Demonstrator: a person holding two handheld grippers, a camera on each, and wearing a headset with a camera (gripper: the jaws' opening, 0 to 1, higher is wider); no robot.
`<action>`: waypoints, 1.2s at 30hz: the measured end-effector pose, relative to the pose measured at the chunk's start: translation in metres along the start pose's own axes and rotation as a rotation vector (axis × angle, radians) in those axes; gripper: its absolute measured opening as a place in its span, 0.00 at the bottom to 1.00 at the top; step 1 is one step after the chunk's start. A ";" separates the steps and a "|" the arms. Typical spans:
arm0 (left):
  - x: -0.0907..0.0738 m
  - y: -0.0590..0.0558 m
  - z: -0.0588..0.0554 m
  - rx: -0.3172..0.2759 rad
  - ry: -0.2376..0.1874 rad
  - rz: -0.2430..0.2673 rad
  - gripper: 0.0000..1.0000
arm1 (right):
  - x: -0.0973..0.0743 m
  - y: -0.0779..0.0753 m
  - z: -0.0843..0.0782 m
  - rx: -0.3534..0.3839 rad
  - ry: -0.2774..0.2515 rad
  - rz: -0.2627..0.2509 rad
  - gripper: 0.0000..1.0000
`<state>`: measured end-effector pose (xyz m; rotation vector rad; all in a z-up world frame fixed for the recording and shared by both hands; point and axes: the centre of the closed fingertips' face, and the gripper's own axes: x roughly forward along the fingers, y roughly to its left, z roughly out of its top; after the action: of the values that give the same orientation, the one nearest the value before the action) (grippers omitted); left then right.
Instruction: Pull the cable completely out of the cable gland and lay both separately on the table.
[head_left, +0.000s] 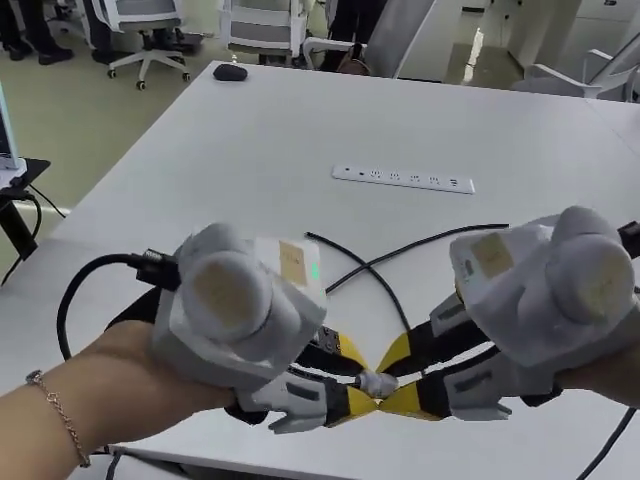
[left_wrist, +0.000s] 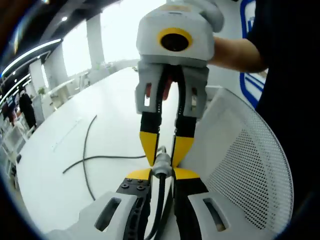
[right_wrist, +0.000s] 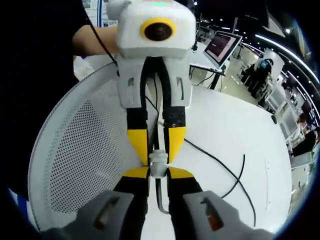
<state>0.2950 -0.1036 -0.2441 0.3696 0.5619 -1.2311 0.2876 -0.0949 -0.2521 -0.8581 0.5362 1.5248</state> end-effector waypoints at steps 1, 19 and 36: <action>0.000 0.001 0.000 -0.024 -0.004 -0.005 0.16 | 0.000 0.000 0.000 -0.014 0.008 -0.017 0.12; -0.006 -0.005 0.010 0.058 -0.041 0.041 0.16 | -0.014 -0.004 -0.007 0.170 -0.050 -0.152 0.16; -0.023 0.002 0.017 0.033 -0.112 0.022 0.16 | -0.030 -0.011 -0.013 0.217 -0.073 -0.180 0.04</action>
<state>0.2953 -0.0950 -0.2169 0.3320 0.4408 -1.2330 0.3005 -0.1225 -0.2350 -0.6622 0.5445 1.3019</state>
